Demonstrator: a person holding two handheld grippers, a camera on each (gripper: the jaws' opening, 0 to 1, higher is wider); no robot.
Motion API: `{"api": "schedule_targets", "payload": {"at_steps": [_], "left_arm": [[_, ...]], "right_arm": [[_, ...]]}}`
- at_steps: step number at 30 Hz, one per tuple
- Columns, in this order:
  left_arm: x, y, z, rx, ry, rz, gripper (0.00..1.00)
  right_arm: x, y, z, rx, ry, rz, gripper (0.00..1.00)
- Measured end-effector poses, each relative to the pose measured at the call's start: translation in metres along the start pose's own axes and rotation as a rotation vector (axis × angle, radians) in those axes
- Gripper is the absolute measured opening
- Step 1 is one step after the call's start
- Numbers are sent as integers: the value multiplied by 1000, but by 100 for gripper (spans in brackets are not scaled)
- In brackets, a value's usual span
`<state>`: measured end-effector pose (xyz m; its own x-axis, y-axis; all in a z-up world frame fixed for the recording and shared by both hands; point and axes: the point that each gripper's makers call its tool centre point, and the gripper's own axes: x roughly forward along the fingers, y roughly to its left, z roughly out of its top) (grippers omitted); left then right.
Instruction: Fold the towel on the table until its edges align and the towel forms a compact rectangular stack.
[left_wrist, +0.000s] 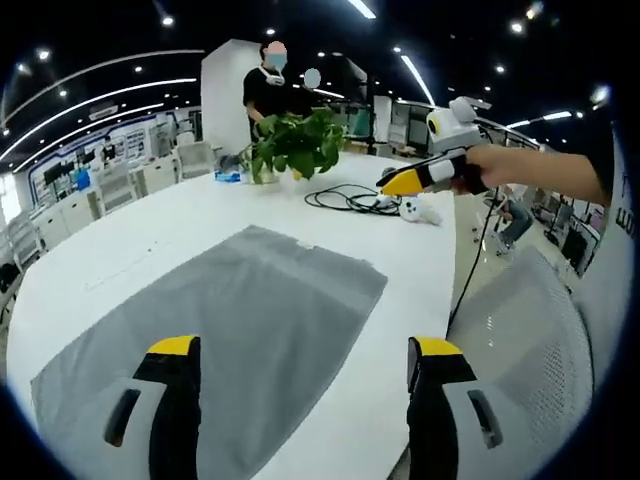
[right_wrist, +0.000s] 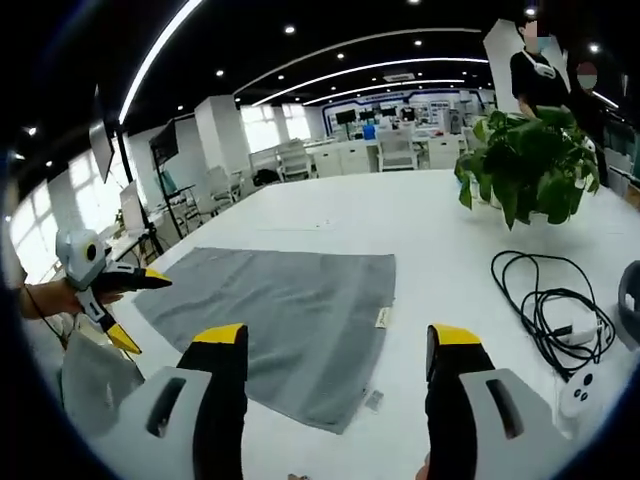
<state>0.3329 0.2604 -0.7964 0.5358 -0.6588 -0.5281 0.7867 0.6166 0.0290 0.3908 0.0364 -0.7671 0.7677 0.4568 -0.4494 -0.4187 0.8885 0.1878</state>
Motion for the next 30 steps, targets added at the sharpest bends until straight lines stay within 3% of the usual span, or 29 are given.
{"api": "schedule_targets", "payload": {"at_steps": [11,15,18,20,30], "left_arm": [[49,-11,44,58,-56,-73,84],[61,-17,47,87,-46,-105,82],[74,-24,45,226,4,-133,81],[80,-29,45,263,15,-148,81],[121,-68,46,241,2,-226,70]], "right_arm": [[41,-13,15,-23,15,20,69],[56,-16,22,-27,4,30,67],[70,-19,23,-33,5,45,66],[78,-23,24,-40,1,42,65],[104,-33,31,-36,-19,36,59]]}}
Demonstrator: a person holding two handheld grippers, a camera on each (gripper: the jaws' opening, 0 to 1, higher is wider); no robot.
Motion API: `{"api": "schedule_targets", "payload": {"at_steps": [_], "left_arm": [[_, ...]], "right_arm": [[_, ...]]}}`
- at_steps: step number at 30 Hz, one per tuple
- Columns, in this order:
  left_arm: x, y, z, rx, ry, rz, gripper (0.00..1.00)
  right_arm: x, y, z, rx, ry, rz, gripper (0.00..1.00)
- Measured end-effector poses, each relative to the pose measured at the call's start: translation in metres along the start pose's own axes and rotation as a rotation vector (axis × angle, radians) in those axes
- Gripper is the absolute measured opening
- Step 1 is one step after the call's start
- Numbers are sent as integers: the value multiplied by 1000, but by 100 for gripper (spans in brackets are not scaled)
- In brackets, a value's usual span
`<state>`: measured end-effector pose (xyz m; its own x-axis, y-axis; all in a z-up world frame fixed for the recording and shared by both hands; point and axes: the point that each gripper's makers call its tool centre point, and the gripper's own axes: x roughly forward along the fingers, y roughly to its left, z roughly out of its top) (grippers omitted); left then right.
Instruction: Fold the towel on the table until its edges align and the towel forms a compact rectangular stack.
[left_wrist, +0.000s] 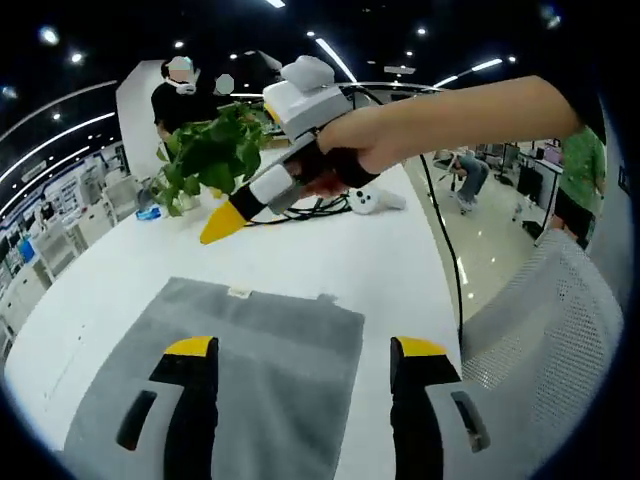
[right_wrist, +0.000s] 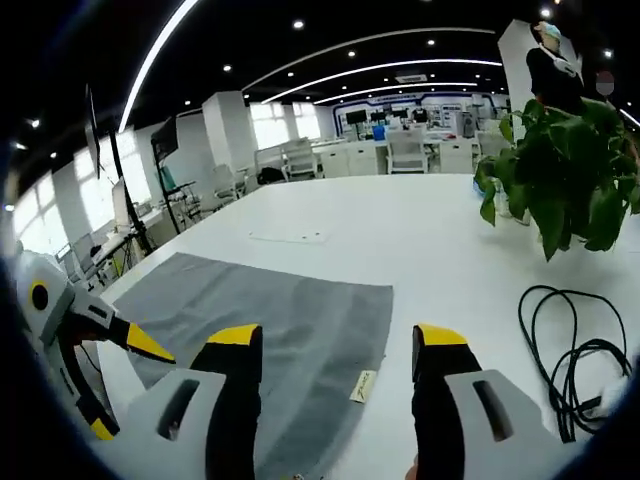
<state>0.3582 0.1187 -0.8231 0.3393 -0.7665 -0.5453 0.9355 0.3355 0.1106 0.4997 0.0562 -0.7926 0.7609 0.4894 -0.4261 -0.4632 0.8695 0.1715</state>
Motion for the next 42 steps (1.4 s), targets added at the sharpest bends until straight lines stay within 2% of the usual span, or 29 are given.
{"api": "schedule_targets", "payload": {"at_steps": [6,10,13,17,21,29,31,35,38,42], "left_arm": [[18,-13,-1,-3,2,-17,61],[32,-27,-4,-26,6,-55,49],[43,-37,-8,-22,11,-81,44],[56,-47,-15,-44,29,-103,37],[66,-55,-16,-46,28,-122,29],[83,-65,-21,-87,32,-144,28],[89,-67,-24,-83,30,-163,28],[93,-67,-20,-103,7,-158,27],[100,-72,-21,-96,-3,-176,22],[103,-64,-24,-120,5,-130,22]], "right_arm": [[16,-6,-4,-11,17,1,57],[27,-10,-8,-21,28,6,55],[37,-16,-13,-23,32,3,53],[44,-19,-15,-34,24,-7,56],[53,-26,-16,-7,17,-11,53],[73,-31,-13,12,4,2,52],[80,-33,-16,14,13,1,51],[88,-32,-23,27,29,11,51],[93,-31,-28,23,43,14,51],[96,-31,-29,25,46,14,50]]}}
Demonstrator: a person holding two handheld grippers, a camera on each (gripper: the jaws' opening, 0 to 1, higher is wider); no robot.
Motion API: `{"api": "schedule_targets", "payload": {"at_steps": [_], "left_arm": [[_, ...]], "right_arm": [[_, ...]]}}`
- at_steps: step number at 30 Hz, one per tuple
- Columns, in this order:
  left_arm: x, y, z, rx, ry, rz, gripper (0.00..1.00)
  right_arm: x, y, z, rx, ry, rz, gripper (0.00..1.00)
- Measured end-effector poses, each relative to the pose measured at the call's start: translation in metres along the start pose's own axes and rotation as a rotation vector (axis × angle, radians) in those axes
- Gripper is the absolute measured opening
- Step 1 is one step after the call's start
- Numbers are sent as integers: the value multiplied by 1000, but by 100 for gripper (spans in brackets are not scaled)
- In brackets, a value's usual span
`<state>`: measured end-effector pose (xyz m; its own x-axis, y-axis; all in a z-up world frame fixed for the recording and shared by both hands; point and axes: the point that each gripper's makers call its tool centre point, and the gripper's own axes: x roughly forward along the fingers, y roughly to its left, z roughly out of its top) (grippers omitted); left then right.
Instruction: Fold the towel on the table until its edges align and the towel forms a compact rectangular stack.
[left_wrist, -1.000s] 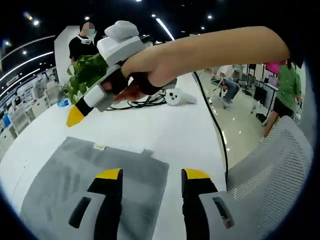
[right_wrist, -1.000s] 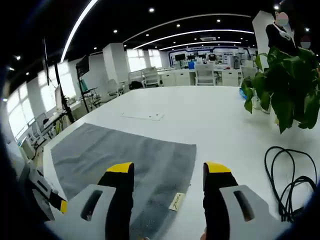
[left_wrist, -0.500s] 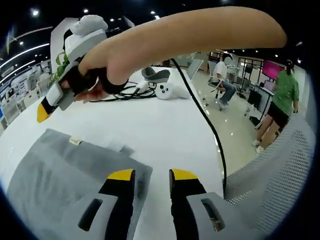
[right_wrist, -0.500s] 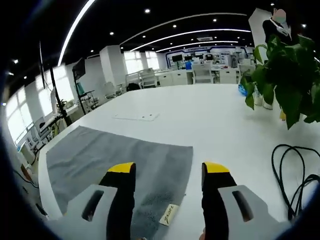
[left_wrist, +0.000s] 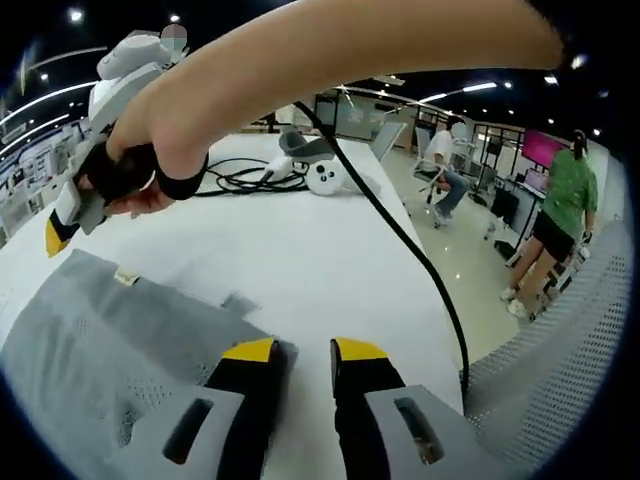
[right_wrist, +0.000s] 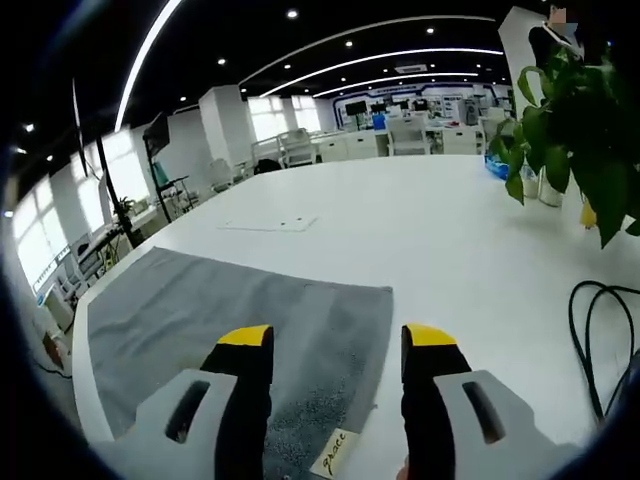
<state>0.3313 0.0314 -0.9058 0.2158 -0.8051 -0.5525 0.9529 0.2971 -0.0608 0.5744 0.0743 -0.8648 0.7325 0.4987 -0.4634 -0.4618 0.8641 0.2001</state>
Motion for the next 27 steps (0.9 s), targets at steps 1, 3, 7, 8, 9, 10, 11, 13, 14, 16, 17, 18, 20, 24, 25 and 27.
{"api": "schedule_targets", "payload": {"at_steps": [1,3,7,8,9,10,11,13,14,16,17,18,20,24,25,27], "left_arm": [[0,1,0,-3,2,6,22],[0,3,-3,0,12,15,21],[1,6,-4,47,14,37,17],[1,7,-4,34,14,43,16],[1,7,-4,26,13,44,16],[1,8,-4,26,16,45,15],[1,9,-4,34,20,53,13],[2,11,-4,101,24,66,9],[1,11,-5,81,23,69,9],[1,12,-4,73,20,63,8],[1,13,-4,71,21,62,6],[2,14,-5,75,25,64,5],[2,15,-5,64,23,53,4],[3,15,-6,49,16,38,4],[3,15,-6,44,15,35,4],[3,15,-6,39,11,35,4]], "right_arm": [[2,0,-1,1,0,1,50],[5,-2,-3,-2,5,1,50],[11,-5,-7,0,16,3,50],[13,-6,-9,-2,19,2,49],[14,-7,-10,-3,22,1,49],[17,-8,-12,-6,29,-1,49],[18,-9,-13,-8,32,-2,48],[19,-14,-16,2,41,-21,46],[20,-18,-15,19,30,-44,44],[23,-21,-15,18,24,-51,40],[25,-23,-15,16,27,-59,38],[27,-25,-15,12,29,-68,36],[31,-30,-16,8,39,-82,35],[38,-37,-13,10,20,-109,31],[40,-38,-12,8,16,-113,28],[43,-41,-11,-15,18,-115,26]]}}
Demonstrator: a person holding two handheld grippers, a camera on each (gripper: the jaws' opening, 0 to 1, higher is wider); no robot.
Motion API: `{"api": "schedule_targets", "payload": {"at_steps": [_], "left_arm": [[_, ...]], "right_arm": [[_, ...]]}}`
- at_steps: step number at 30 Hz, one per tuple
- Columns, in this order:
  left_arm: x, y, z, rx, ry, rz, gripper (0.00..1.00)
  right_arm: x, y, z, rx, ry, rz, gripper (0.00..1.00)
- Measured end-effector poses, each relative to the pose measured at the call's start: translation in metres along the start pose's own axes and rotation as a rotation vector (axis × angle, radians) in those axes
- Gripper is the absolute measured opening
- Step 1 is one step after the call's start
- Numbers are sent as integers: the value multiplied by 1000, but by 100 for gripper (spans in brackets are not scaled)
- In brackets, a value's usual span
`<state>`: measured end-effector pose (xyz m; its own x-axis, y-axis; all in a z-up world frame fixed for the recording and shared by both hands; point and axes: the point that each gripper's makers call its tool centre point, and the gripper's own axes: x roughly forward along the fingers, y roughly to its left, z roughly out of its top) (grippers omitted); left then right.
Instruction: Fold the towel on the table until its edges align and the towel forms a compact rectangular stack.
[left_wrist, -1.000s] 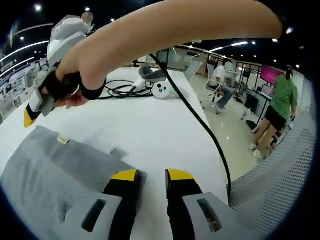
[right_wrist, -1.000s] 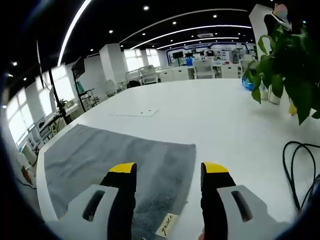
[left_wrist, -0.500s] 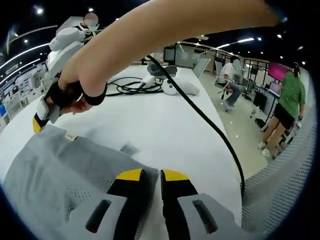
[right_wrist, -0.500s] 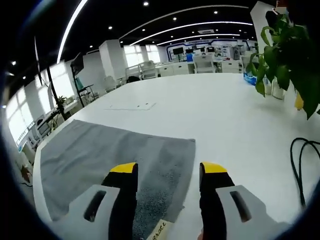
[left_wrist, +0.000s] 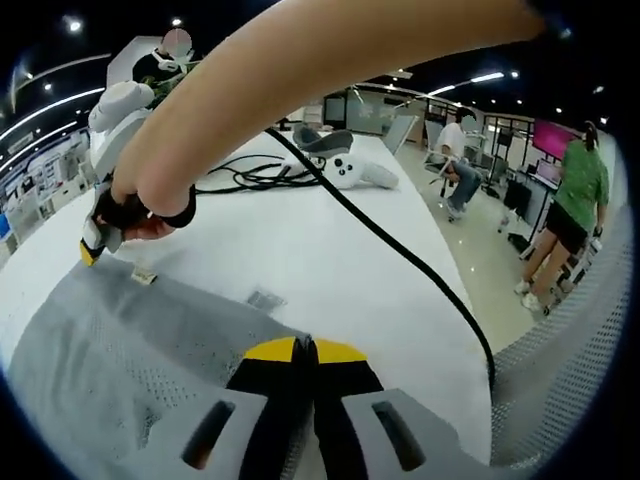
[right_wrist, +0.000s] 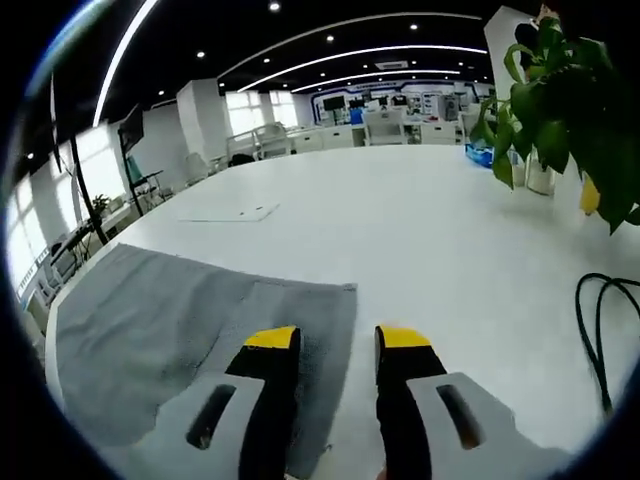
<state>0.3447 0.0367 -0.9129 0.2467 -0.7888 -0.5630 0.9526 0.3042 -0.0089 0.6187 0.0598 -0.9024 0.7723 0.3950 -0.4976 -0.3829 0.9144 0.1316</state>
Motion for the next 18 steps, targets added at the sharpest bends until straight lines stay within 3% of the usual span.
{"api": "schedule_targets", "payload": {"at_steps": [6,10,15,18], "left_arm": [[0,-1,0,30,-19,9,4],[1,-1,-1,57,-19,6,4],[1,-3,-1,65,-16,22,4],[0,-2,0,58,-16,32,4]], "right_arm": [[15,-15,-4,-39,5,-21,22],[18,-9,-1,-117,-10,2,18],[14,4,-1,-75,-36,36,3],[11,6,2,-68,-30,32,0]]}}
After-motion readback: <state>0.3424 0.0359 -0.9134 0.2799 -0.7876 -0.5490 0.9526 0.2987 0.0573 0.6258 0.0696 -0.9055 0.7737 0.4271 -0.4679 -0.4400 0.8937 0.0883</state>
